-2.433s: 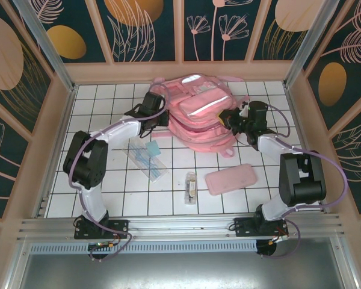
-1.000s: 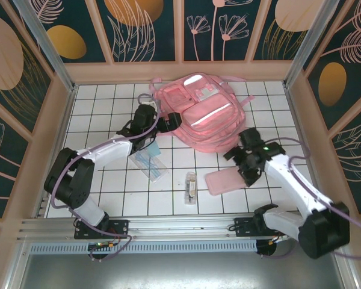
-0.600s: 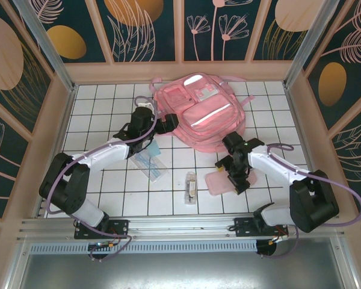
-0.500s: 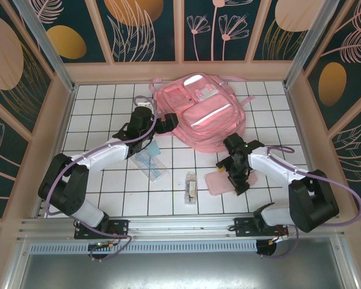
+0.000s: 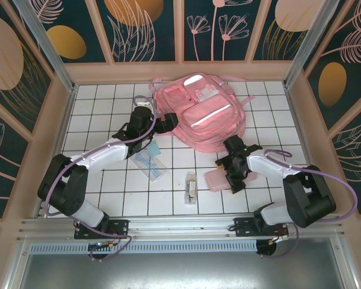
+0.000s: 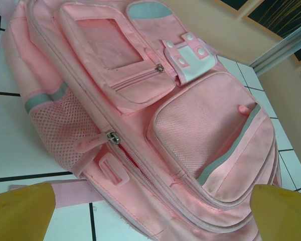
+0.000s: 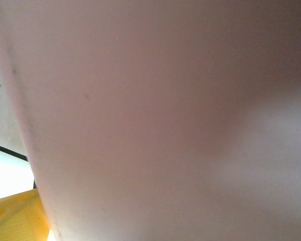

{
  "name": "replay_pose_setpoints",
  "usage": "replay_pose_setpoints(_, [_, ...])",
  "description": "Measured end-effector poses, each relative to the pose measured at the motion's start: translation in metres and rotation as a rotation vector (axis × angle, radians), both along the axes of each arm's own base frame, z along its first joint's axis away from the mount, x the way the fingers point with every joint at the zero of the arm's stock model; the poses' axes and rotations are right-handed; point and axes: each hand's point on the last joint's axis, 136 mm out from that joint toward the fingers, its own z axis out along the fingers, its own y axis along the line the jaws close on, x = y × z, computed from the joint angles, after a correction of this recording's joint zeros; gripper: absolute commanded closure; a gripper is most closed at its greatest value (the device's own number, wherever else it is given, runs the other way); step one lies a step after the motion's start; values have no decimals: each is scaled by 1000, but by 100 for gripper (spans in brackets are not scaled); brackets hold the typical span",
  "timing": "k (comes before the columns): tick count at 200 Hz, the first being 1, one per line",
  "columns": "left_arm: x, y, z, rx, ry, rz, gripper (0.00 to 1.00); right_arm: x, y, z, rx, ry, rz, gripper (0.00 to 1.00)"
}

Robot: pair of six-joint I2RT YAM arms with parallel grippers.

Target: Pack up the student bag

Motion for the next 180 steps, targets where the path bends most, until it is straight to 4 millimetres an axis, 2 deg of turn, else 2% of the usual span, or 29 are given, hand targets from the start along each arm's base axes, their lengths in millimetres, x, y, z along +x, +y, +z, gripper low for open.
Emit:
replay_pose_setpoints(55, [-1,-2,0,-4,3,-10,1,0,0,1,-13,4,42,1])
replay_pose_setpoints(94, [-2,-3,0,-9,5,-18,1,2,0,11,-38,17,81,1])
replay_pose_setpoints(143, [-2,-4,0,-11,6,-24,1,-6,-4,14,-49,37,82,1])
replay_pose_setpoints(180, [-3,-5,0,-13,8,-29,1,-7,-5,1,-47,35,98,1])
